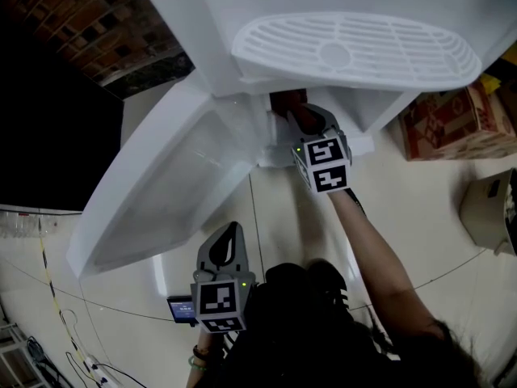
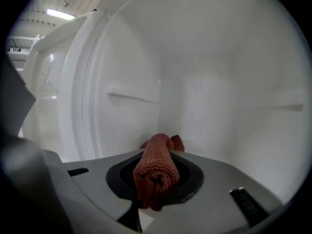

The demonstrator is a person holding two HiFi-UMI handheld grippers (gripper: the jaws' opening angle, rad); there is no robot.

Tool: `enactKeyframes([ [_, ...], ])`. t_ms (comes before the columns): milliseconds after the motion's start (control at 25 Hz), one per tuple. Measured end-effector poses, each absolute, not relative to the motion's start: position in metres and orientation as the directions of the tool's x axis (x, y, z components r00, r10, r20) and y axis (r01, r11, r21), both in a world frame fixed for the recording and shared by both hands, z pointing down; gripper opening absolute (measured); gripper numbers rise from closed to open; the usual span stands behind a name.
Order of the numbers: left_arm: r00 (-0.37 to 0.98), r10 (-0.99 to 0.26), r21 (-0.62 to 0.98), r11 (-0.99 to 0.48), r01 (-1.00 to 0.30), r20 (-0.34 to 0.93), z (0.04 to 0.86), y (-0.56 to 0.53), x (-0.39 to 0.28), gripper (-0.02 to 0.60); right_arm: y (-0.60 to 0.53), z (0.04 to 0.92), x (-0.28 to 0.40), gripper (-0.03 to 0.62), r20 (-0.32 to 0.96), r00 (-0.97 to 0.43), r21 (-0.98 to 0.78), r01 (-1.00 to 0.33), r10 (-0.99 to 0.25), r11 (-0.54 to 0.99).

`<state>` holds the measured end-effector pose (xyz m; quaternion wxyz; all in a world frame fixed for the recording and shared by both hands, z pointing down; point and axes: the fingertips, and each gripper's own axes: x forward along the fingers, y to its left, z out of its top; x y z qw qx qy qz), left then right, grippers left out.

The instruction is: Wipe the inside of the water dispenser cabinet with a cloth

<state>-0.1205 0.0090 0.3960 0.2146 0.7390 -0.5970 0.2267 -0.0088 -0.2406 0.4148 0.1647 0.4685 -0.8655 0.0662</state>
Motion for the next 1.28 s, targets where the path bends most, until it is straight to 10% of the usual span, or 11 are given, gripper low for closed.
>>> enactKeyframes([
  [480, 0.181, -0.791, 0.044, -0.191, -0.981, 0.585, 0.396, 0.011, -0.123, 0.003, -0.235, 0.43, 0.109, 0.077, 0.369, -0.24, 0.114, -0.947, -0.898, 0.301],
  [960, 0.184, -0.786, 0.053, -0.189, -0.98, 0.59, 0.396, 0.013, -0.113, 0.003, -0.165, 0.392, -0.018, 0.077, 0.253, -0.567, 0.041, -0.803, -0.784, 0.595],
  [1280, 0.161, -0.797, 0.05, -0.163, -0.985, 0.582, 0.392, 0.021, -0.119, 0.003, -0.181, 0.433, 0.062, 0.077, 0.356, -0.404, 0.089, -0.883, -0.843, 0.461],
])
